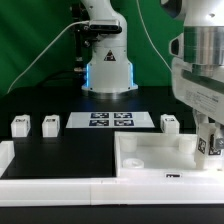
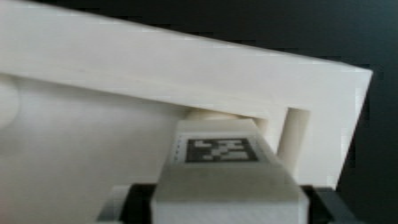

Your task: Assemble one leg

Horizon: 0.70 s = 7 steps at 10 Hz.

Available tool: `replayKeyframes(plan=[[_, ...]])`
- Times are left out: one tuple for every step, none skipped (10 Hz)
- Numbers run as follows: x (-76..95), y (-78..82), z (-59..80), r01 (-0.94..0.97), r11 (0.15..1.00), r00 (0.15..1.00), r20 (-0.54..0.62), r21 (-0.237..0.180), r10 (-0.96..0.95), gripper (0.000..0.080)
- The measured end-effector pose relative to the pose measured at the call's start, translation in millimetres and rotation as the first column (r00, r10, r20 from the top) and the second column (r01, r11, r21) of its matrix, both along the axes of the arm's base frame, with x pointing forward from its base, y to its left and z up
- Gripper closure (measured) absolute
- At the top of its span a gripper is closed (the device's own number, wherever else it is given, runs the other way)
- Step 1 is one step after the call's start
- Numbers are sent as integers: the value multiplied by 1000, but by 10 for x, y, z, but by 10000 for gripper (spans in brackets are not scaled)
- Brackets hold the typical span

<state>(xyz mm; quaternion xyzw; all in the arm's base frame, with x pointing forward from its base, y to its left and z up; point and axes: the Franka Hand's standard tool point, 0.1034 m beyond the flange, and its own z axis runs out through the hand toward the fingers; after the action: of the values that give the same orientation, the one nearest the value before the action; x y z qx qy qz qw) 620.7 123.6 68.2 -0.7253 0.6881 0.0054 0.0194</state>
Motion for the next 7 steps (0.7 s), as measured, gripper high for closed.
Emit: replayKeyframes(plan=[[-1,8,2,114,993,993,-3,3,-114,506],[1,15,4,229,974,974,-2,1,-229,506],[5,13,8,305,952,952,-1,-1,-305,506],[6,11,8,316,949,949,-1,1,-316,506],[6,9,7,319,948,948,-1,3,-319,506],[8,7,9,347,938,938,-2,5,-347,506],[0,46,2,369,929,929,-9,21,-369,506]])
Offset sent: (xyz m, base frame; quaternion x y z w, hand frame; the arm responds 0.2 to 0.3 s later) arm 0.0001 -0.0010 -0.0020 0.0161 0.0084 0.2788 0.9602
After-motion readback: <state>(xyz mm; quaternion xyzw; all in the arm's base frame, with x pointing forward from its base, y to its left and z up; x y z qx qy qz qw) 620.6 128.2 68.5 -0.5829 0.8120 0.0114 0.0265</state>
